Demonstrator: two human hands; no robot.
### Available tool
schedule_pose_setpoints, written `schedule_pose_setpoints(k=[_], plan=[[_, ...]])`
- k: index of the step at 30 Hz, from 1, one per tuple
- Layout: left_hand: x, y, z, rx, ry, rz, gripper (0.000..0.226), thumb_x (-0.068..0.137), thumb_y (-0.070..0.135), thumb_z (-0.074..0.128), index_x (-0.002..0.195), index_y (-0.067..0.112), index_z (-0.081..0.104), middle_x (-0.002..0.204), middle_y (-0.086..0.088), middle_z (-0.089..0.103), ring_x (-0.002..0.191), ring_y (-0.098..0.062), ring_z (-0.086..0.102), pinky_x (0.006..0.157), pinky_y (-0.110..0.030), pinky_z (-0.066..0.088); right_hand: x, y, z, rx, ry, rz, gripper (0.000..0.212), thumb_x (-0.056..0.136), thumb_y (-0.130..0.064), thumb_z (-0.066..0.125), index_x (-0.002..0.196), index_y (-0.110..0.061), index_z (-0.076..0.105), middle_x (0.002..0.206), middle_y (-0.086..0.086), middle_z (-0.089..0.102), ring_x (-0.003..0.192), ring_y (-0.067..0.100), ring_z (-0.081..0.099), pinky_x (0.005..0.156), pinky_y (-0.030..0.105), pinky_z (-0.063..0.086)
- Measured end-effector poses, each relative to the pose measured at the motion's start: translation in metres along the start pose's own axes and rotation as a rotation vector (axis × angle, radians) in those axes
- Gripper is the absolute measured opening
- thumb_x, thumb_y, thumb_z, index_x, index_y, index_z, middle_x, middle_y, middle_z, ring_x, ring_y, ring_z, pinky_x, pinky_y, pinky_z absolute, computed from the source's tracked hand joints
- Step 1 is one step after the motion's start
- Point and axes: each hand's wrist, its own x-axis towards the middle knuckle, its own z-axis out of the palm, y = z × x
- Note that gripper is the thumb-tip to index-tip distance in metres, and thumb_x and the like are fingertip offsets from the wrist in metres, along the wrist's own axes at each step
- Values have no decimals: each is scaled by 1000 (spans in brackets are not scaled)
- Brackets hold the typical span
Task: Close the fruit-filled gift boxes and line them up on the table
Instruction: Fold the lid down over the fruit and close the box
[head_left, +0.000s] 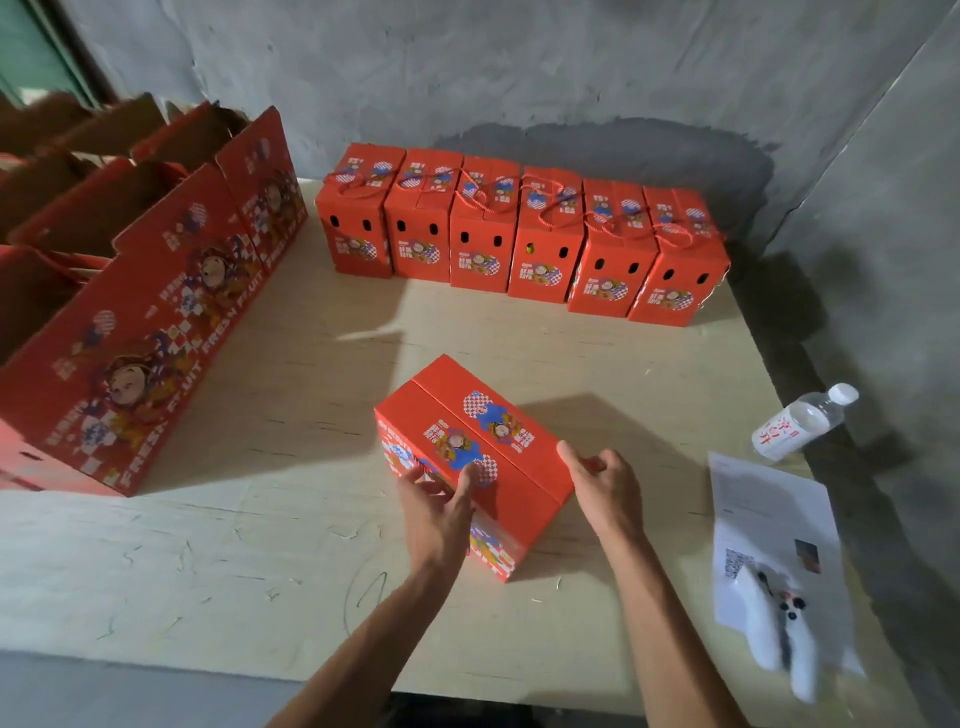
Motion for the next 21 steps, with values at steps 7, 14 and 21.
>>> schedule_pose_setpoints(k=[7,14,21], plan=[[44,11,-62,15,93,-30,72,67,66,80,85,0,59,74,-10,69,64,-18,62,59,-37,49,-34,-18,33,-140,-450,-99,72,85,-79,57,50,-18,39,45,-11,39,43,7,39,54,30,30],[54,59,-93,189,75,166,48,91,35,74,71,-4,57,57,0,52,53,-10,44,52,-27,35,-38,-50,82,529,-474,70,14,81,-11,83,94,-14,78,95,6,80,88,21,71,82,34,53],[36,131,-80,115,1,389,40,106,30,54,77,10,74,62,-2,68,53,-10,61,52,-26,49,-34,-107,78,506,-508,-174,13,87,-25,81,87,-14,73,81,-1,76,80,18,68,70,27,54]])
